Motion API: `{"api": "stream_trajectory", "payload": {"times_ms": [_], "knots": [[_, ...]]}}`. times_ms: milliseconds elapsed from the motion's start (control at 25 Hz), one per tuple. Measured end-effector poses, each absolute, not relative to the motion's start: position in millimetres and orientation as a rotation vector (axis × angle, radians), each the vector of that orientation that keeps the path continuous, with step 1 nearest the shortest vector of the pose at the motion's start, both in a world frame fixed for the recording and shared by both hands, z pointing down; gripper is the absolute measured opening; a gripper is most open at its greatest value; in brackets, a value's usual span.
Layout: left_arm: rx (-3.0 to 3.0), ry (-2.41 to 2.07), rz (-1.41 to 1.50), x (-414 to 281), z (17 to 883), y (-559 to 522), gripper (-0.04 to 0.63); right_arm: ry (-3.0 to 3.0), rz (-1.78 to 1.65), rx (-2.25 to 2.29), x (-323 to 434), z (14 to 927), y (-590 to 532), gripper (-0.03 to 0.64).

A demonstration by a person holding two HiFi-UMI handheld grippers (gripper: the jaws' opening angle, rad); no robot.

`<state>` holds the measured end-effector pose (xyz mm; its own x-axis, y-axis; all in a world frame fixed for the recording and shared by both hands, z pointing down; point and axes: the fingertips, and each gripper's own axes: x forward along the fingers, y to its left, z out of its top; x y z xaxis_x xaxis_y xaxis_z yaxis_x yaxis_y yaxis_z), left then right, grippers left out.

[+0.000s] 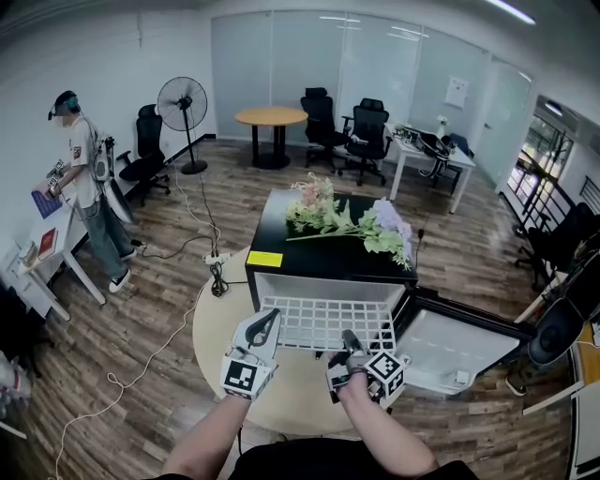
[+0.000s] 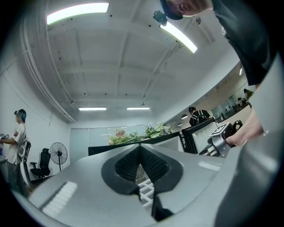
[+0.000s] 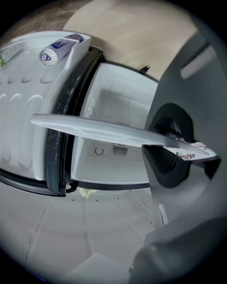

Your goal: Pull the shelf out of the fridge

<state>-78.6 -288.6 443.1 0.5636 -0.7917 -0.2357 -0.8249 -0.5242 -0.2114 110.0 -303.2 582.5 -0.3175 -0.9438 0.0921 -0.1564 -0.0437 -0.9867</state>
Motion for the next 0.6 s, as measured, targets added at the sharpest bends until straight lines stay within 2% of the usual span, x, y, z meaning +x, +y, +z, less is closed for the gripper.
{"api": "stream_trajectory", "payload": {"times_ms": [120, 600], "knots": [[-2.497, 1.35, 0.151, -80.5, 440.5, -286.4, 0.0, 1.635, -1.405, -1.288, 108.3, 583.8, -290.8, 0.032], [-2.531, 1.311, 0.144, -62.4, 451.1, -288.8, 0.0, 2.244, -0.923, -1.649, 110.6, 569.7, -269.4, 0.032]]}}
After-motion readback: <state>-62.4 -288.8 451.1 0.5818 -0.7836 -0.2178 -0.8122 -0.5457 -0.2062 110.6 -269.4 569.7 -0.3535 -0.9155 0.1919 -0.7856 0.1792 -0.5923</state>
